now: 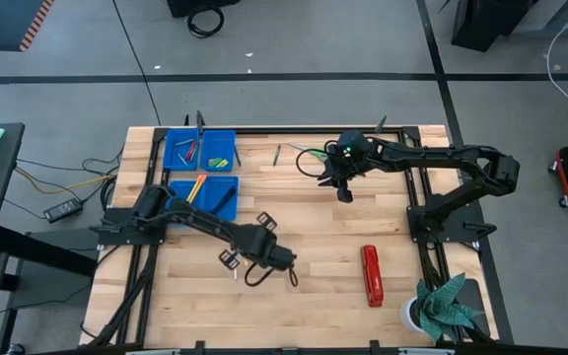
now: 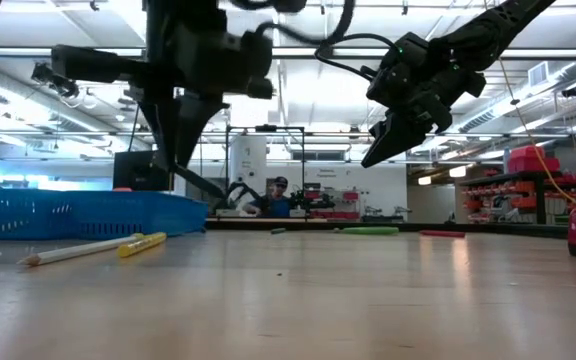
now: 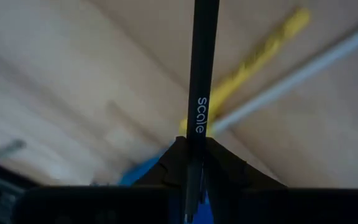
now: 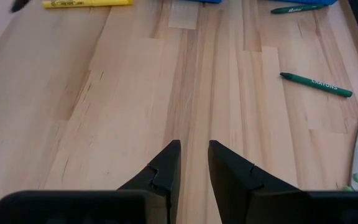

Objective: Sort crayons/erasers/pens/pencils in bins
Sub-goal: Put the black pen into the bottom right blue bin

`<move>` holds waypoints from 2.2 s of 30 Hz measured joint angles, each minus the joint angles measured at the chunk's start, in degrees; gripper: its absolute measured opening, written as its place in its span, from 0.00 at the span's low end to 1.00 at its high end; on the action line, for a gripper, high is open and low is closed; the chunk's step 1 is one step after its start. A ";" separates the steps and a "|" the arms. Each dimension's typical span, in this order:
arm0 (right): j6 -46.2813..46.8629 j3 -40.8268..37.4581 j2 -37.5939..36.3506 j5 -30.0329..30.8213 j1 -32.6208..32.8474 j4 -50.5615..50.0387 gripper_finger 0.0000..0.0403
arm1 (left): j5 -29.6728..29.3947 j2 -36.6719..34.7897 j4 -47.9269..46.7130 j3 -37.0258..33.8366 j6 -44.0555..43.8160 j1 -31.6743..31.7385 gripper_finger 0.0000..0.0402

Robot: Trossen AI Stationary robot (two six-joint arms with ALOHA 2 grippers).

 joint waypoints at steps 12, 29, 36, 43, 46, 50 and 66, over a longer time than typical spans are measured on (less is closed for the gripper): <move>-0.04 0.00 0.00 -0.01 0.00 -0.09 0.22 | 0.09 -7.74 -9.39 -3.11 -8.85 6.25 0.10; -0.17 0.00 0.00 -0.01 -0.02 0.04 0.22 | -1.05 -31.49 10.83 -29.45 -53.87 19.44 0.14; -0.09 0.00 0.00 -0.02 -0.02 0.12 0.22 | -0.94 -31.56 15.64 -36.32 -60.25 22.75 0.12; 0.00 0.00 0.00 -0.02 -0.02 0.19 0.22 | 3.20 -31.56 21.95 -36.68 -63.65 24.60 0.15; 0.00 0.00 0.00 -0.02 -0.02 0.19 0.22 | 3.47 -31.56 21.89 -36.68 -63.73 24.57 0.15; 0.00 0.00 0.00 -0.02 -0.02 0.19 0.22 | 3.48 -31.56 21.65 -36.68 -64.96 24.56 0.12; -0.02 0.00 0.00 -0.02 -0.02 0.19 0.22 | 3.54 -28.34 21.15 -36.65 -64.71 23.75 0.14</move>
